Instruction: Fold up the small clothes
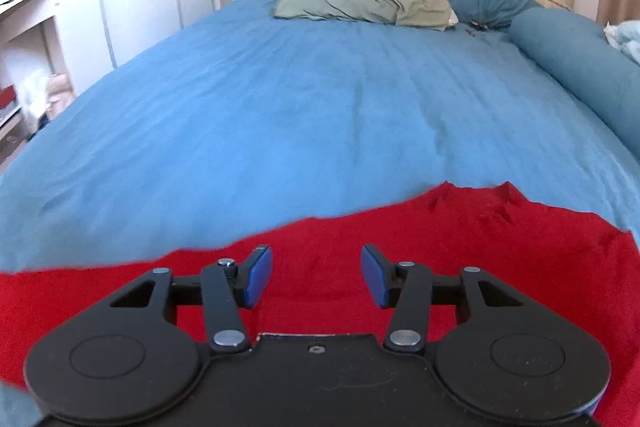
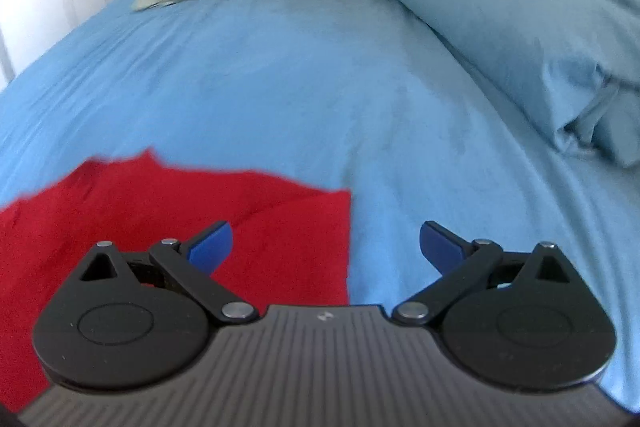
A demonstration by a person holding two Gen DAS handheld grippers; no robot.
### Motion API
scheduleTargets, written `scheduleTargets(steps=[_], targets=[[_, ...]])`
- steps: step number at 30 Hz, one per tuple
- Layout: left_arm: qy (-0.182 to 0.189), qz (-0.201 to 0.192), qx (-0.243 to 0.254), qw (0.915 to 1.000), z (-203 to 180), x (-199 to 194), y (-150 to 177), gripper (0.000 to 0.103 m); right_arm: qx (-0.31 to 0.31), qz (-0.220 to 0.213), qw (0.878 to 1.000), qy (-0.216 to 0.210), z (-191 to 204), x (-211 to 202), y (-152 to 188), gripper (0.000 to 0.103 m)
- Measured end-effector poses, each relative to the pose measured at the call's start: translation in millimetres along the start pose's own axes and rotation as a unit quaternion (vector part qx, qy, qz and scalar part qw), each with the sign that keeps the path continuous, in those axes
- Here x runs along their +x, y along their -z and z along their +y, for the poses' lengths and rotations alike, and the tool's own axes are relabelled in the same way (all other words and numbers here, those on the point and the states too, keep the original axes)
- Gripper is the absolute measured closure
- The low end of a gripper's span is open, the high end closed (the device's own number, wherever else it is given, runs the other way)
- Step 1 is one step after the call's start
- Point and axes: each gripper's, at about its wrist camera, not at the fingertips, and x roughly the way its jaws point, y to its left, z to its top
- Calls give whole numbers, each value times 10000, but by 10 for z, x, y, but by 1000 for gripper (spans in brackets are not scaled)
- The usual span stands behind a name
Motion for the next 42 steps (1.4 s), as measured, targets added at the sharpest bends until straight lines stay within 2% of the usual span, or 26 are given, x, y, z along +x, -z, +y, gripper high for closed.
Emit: scheduleTargets(steps=[3,6,7,9,13,17,19,22,25,26,28,30,31,33,35,38,42], targets=[[-101,196,94,9997,-39,250,71,51,118,145,9996,196,-61,347,-64,0],[-417,564,316,9970,-28,416,243,63,-155,276,9988,369,-67,571,-49,0],[-529,709,356,9954,-4,471,304,61,-225,339,9979,503,-106,653,-52,0],[-550,610,334,9961,54,438,391,57,-218,413,9956,815,-220,763,-32,0],[-645,660,381,9950,32,450,381,55,108,415,9963,747,-421,807,-8,0],[-754,671,43,9949,13,346,254,56,76,389,9962,770,-400,691,-26,0],[-736,459,74,9962,-2,154,226,56,49,167,9987,487,-388,464,-29,0],[-474,398,159,9980,-107,-60,272,55,-383,39,9992,74,-179,85,101,0],[-169,617,223,9977,-198,-106,439,55,-847,71,9963,-113,5,-114,337,0],[-146,707,250,9971,-214,-88,494,55,-968,141,9952,-44,29,-121,419,0],[-143,955,195,9951,-208,-5,628,54,-1043,374,9932,364,-15,-59,586,0],[-84,823,113,9965,-169,-20,703,54,-797,496,9928,747,-188,9,702,0],[-81,819,117,9965,-162,-20,710,54,-586,485,9940,781,-312,14,738,0],[-89,812,132,9966,-163,-9,708,54,-244,504,9959,709,-463,7,777,0],[-104,815,121,9965,-172,-21,692,54,-153,489,9964,673,-477,-12,787,0],[-107,830,-111,9964,-104,-152,623,53,-288,424,9967,637,-342,-118,700,0],[-158,671,-409,9968,94,-496,474,53,-764,30,9966,322,-57,-469,422,0]])
